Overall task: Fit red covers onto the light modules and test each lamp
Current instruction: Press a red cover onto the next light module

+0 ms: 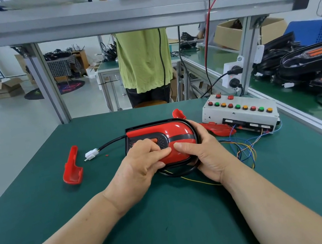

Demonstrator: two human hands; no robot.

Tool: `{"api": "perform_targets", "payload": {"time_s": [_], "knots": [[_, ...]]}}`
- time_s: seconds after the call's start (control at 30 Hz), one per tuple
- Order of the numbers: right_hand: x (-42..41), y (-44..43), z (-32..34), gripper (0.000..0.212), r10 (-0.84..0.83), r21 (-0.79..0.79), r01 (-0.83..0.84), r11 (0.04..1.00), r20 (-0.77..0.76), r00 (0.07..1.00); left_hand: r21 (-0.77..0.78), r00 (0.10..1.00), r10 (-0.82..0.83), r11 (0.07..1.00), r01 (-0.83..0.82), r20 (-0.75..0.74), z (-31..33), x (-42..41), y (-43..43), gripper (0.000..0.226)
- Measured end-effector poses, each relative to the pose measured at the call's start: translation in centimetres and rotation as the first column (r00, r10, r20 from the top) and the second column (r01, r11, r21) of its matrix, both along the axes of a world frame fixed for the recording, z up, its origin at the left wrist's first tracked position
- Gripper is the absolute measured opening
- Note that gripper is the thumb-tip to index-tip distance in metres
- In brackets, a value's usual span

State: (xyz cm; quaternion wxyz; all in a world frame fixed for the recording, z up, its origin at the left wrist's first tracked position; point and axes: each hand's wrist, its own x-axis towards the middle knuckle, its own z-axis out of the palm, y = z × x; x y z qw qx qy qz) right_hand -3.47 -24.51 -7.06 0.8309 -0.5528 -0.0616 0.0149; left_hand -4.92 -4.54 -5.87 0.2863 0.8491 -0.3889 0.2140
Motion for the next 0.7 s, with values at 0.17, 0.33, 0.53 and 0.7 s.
{"api": "perform_targets", "payload": {"time_s": [0.17, 0.33, 0.53, 0.7], "knots": [[0.0, 0.2, 0.1, 0.088, -0.039, -0.007, 0.039, 0.999, -0.006, 0.999, -0.032, 1.0, -0.02, 0.999, 0.02, -0.001, -0.7, 0.3, 0.0, 0.042], [0.1, 0.5, 0.1, 0.083, -0.063, 0.011, 0.063, 0.998, -0.006, 0.998, -0.026, 0.998, -0.021, 0.999, 0.022, 0.055, -1.0, 0.3, -0.1, 0.039], [0.3, -0.2, 0.1, 0.082, -0.038, 0.04, 0.037, 0.999, 0.02, 0.999, -0.225, 0.995, 0.096, 0.97, -0.096, -0.01, 0.6, 0.6, 0.4, 0.032], [0.6, -1.3, 0.1, 0.072, -0.03, 0.123, 0.029, 0.992, 0.009, 1.0, -0.303, 0.8, 0.391, 0.777, -0.552, -0.454, 1.8, 2.3, 2.8, 0.011]]}}
